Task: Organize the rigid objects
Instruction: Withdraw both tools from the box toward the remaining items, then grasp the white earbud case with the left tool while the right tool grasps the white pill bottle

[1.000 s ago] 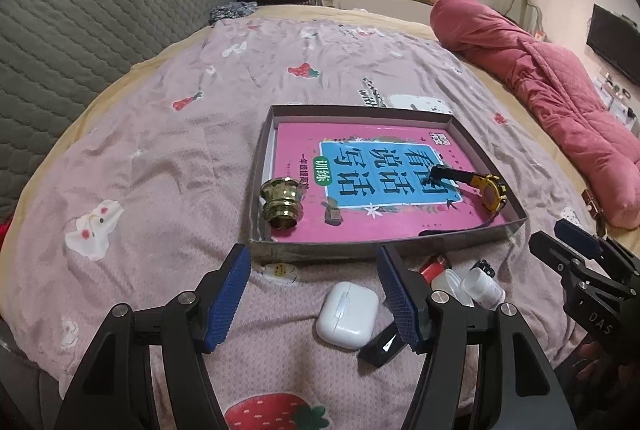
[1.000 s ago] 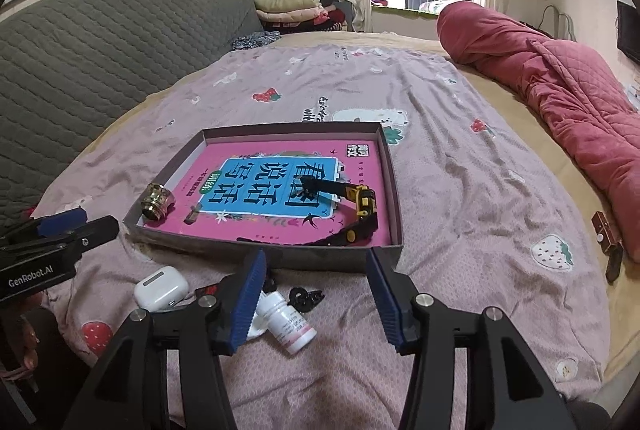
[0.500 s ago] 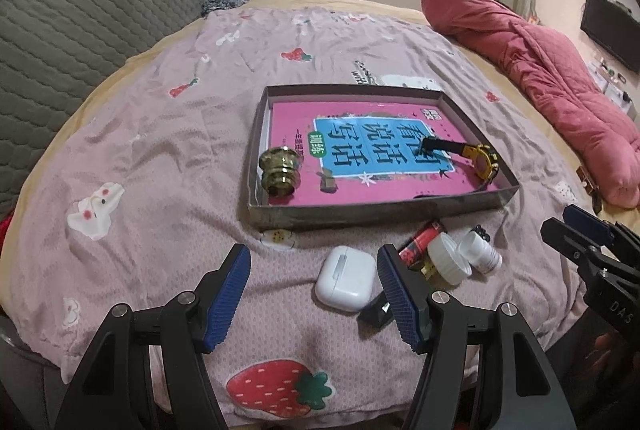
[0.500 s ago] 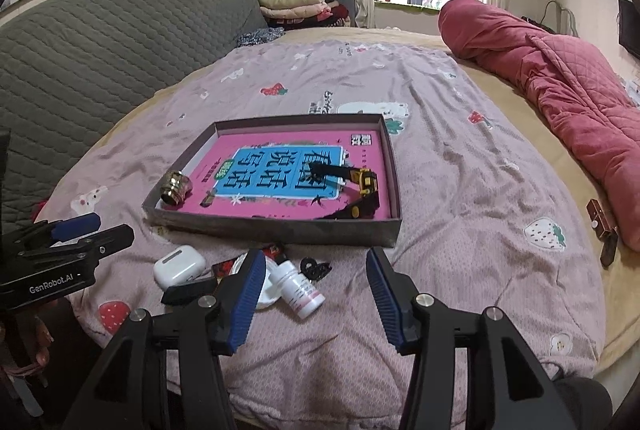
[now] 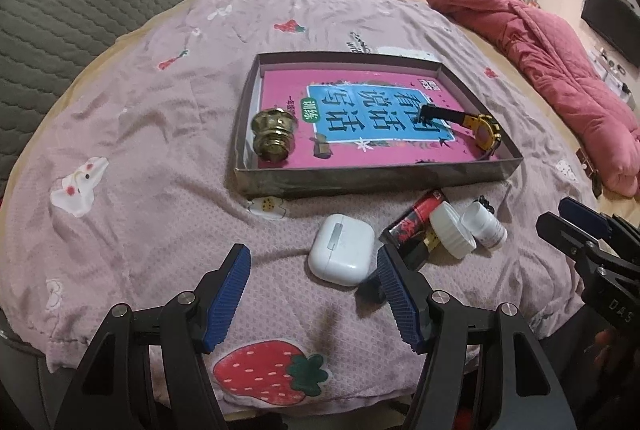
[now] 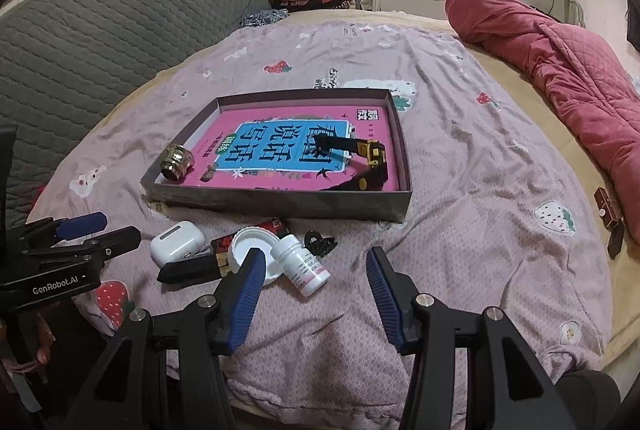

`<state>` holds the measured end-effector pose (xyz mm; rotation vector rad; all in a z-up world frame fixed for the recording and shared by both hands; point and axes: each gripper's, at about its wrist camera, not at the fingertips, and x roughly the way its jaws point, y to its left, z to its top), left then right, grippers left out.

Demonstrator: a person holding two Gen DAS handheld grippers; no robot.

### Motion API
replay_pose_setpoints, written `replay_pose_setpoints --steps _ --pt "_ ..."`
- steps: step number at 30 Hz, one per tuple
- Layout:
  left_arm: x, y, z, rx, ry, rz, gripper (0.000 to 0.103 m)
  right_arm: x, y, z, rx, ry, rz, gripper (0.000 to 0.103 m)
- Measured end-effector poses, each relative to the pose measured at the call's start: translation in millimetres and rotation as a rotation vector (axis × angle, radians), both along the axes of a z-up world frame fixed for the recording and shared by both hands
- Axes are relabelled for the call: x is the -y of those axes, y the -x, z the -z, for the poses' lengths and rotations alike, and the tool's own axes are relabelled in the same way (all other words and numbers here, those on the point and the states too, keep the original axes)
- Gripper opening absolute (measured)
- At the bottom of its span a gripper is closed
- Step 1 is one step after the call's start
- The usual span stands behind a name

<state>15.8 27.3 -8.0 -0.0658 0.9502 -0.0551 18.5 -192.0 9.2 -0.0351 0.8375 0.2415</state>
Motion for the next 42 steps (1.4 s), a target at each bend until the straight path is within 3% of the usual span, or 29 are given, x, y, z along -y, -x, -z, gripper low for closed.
replay_pose_setpoints --steps 42 --pt "15 -41 46 -0.142 -0.021 0.027 0.068 -12 -27 49 -0.102 0.074 -0.080 0.052"
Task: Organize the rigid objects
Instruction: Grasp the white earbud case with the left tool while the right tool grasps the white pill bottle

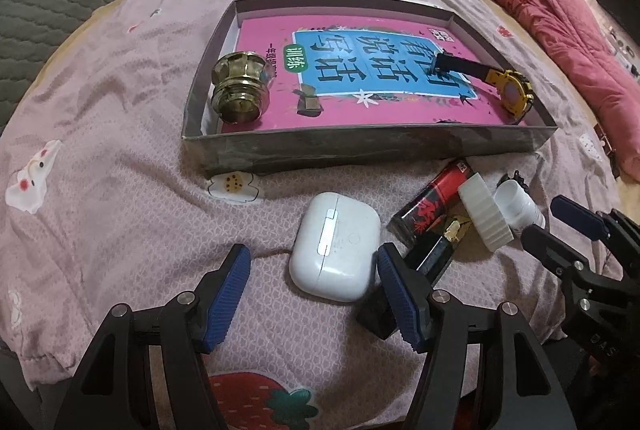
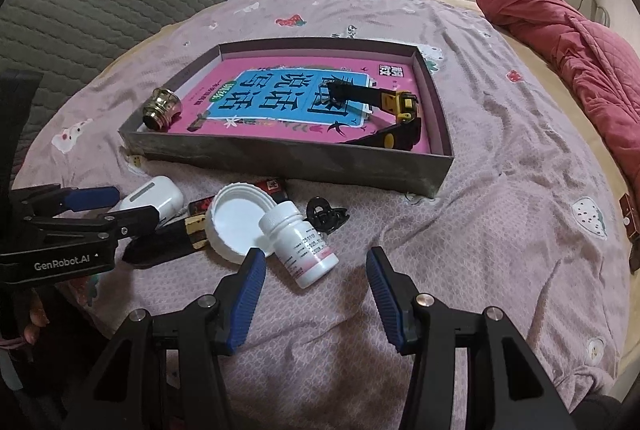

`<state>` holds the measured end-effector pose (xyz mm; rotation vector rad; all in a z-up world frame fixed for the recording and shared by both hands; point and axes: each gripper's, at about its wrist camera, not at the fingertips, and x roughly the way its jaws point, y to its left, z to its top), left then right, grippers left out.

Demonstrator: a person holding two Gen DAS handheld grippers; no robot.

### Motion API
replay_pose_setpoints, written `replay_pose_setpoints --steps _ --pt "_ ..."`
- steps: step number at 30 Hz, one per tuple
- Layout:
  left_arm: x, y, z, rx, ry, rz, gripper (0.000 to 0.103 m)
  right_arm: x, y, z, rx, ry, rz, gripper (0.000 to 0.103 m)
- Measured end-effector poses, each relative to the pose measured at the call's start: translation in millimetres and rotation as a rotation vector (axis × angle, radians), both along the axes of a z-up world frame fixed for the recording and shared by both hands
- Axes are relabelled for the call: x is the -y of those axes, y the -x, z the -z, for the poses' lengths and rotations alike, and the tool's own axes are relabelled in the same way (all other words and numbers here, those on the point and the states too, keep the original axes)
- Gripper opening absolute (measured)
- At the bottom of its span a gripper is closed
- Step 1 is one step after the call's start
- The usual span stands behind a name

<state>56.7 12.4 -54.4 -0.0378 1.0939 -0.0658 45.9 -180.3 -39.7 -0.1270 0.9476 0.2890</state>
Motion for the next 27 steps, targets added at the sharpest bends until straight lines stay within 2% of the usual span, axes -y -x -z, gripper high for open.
replay_pose_setpoints --steps 23,26,27 --pt "4 -11 12 -0.018 -0.022 0.026 0.068 -4 -14 12 -0.020 -0.017 -0.013 0.052" --pt "4 -11 12 -0.010 -0.027 0.030 0.067 -5 -15 12 -0.017 -0.024 -0.020 0.047" --pt "5 -12 13 -0.009 -0.028 0.030 0.067 -5 -15 12 -0.019 -0.029 -0.025 0.041"
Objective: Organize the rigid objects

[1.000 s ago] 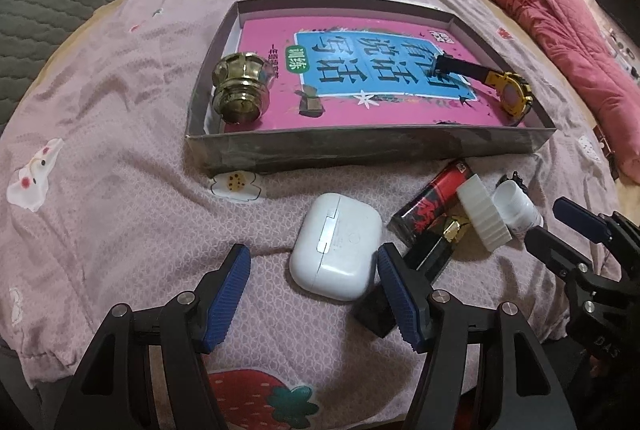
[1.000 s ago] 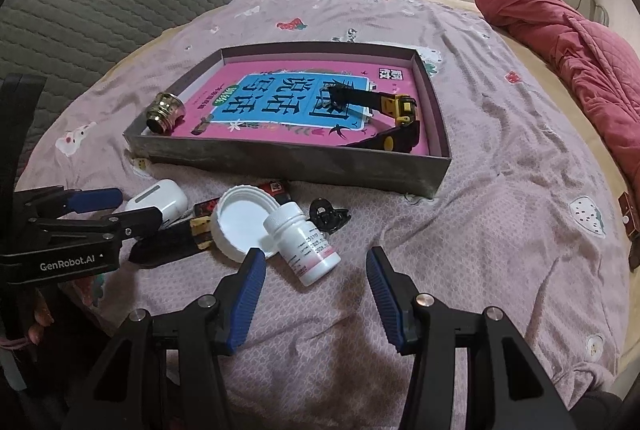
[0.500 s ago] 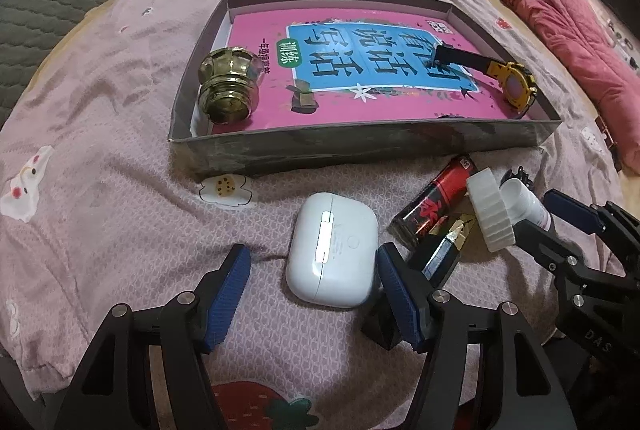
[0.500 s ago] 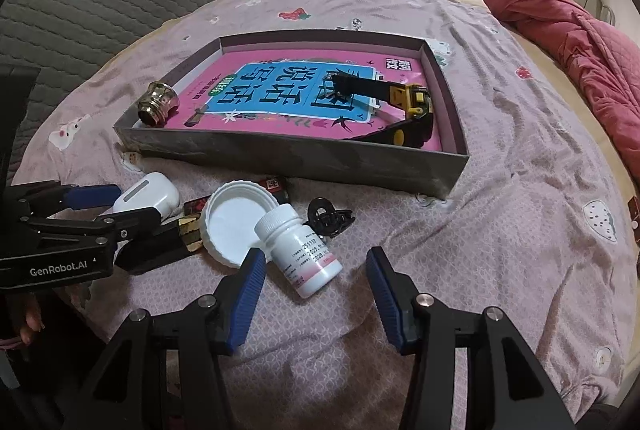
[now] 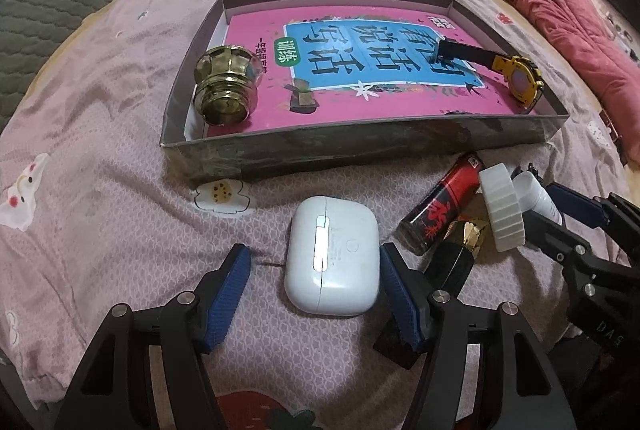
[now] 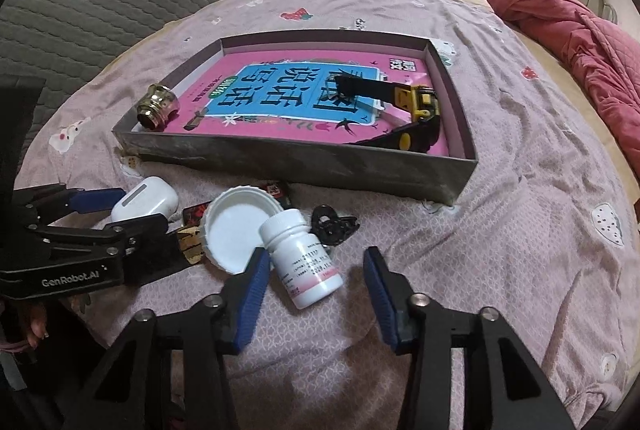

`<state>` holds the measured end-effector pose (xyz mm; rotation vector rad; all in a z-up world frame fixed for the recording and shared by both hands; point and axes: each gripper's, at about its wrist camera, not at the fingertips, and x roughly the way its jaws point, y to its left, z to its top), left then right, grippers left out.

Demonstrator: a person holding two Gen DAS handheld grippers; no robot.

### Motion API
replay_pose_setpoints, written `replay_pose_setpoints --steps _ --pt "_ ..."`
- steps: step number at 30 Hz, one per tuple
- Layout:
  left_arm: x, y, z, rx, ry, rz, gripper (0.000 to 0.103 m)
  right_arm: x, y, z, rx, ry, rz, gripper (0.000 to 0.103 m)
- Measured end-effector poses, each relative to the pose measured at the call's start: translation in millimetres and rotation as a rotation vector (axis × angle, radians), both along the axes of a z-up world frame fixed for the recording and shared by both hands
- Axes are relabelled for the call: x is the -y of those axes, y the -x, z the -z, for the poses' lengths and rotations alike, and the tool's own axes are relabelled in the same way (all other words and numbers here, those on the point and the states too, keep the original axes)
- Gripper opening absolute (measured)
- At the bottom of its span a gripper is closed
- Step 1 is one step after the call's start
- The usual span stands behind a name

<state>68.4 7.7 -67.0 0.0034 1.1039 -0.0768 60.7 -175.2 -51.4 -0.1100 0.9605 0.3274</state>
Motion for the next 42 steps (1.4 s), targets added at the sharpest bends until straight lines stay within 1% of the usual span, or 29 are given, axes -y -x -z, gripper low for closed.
replay_pose_setpoints --steps 1,2,6,8,10,12,15,19,23,30,33,42 --pt "0 0 0 -0.001 -0.001 0.000 0.067 -1 0 0 -0.002 -0.002 -0.004 0.037" --pt "0 -1 0 0.001 -0.002 0.000 0.067 -2 0 1 -0.004 -0.002 -0.007 0.035" --pt "2 -1 1 0.010 -0.011 0.005 0.066 -3 -1 2 -0.010 -0.009 -0.014 0.034" --pt "2 -1 1 0.013 -0.010 0.006 0.064 0 -2 0 -0.014 -0.044 -0.010 0.031" --pt "2 -1 0 0.020 -0.011 0.009 0.059 4 -3 -2 -0.019 -0.074 -0.001 0.030" --pt "4 0 -2 0.034 -0.022 0.016 0.046 6 -4 -4 -0.020 -0.091 0.004 0.029" --pt "5 1 -2 0.039 -0.027 0.022 0.046 11 -6 -6 -0.029 -0.135 0.021 0.029" --pt "-4 1 -5 0.040 0.027 0.000 0.045 17 -8 -6 -0.051 -0.178 0.046 0.028" --pt "-7 3 -8 0.047 0.042 -0.009 0.045 20 -8 -6 -0.064 -0.190 0.049 0.028" --pt "-9 9 -16 0.076 0.049 -0.012 0.046 13 -8 1 -0.097 -0.175 0.029 0.027" --pt "-11 11 -19 0.082 0.048 -0.015 0.046 14 -7 -2 -0.089 -0.189 0.033 0.027" --pt "-7 21 -39 0.137 0.034 -0.008 0.046 30 -1 -30 0.015 -0.249 0.085 0.027"
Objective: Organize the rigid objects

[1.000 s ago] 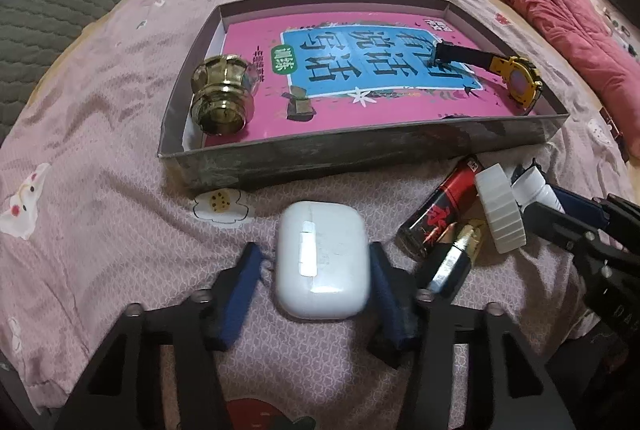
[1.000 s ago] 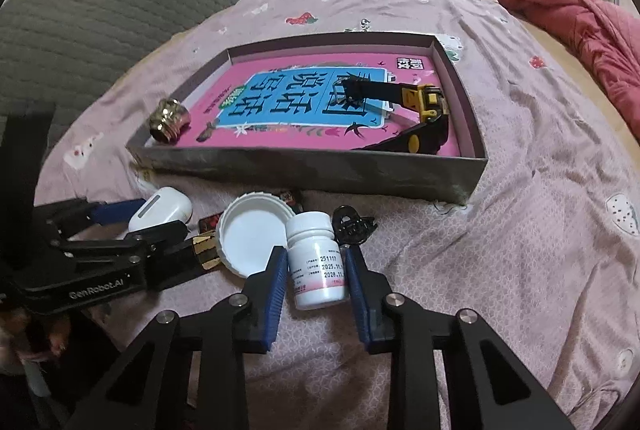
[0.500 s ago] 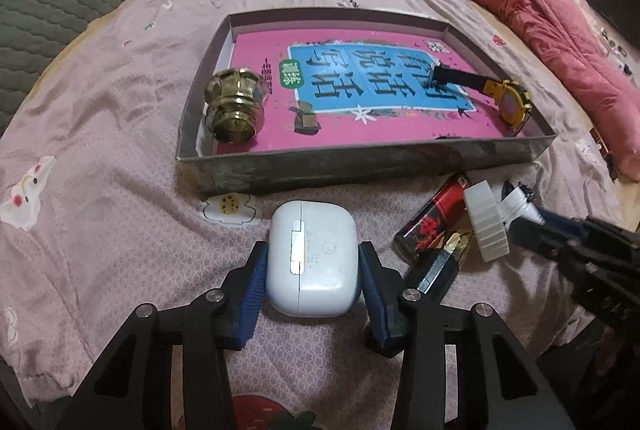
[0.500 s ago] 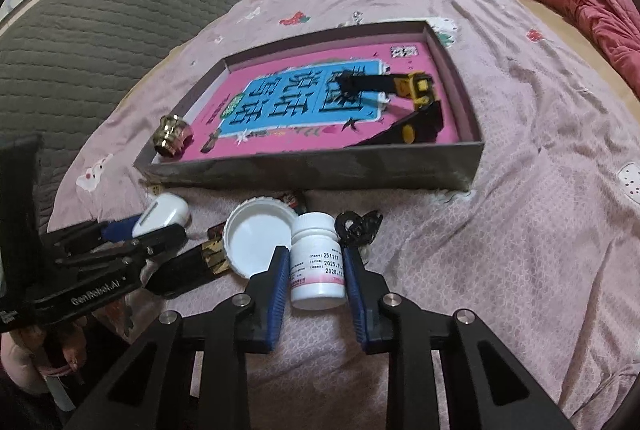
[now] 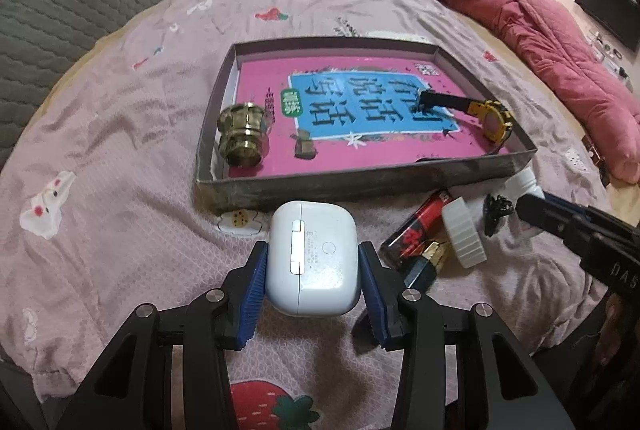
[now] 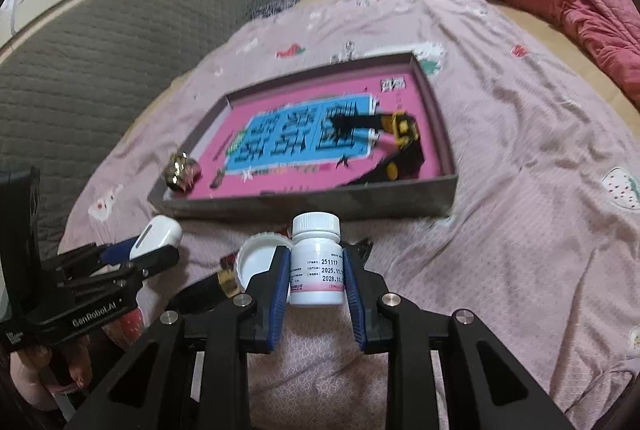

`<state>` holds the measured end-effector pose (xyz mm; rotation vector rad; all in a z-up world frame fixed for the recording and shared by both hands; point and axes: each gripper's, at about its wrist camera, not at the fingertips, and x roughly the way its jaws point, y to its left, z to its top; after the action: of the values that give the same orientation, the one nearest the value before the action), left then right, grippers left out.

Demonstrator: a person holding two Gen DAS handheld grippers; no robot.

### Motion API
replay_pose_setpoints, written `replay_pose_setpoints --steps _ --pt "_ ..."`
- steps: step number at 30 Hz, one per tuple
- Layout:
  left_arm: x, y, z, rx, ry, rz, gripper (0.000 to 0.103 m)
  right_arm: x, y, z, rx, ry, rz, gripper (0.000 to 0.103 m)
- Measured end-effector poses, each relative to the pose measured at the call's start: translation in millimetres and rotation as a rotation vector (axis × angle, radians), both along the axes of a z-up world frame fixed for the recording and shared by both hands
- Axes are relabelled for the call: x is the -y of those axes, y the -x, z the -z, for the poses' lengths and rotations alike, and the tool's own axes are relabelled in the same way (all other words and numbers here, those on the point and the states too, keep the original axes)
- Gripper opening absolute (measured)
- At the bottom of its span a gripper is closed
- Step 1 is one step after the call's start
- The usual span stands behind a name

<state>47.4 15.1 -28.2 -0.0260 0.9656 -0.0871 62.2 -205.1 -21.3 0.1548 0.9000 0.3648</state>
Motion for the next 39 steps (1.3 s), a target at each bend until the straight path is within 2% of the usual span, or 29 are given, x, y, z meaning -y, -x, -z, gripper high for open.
replay_pose_setpoints --steps 13,39 --pt "3 7 -24 0.047 -0.016 -0.007 0.046 -14 15 -36 0.119 0.013 -0.009 0.027" --pt "7 4 -61 0.113 -0.010 -0.025 0.046 -19 19 -70 0.214 0.030 0.023 0.027"
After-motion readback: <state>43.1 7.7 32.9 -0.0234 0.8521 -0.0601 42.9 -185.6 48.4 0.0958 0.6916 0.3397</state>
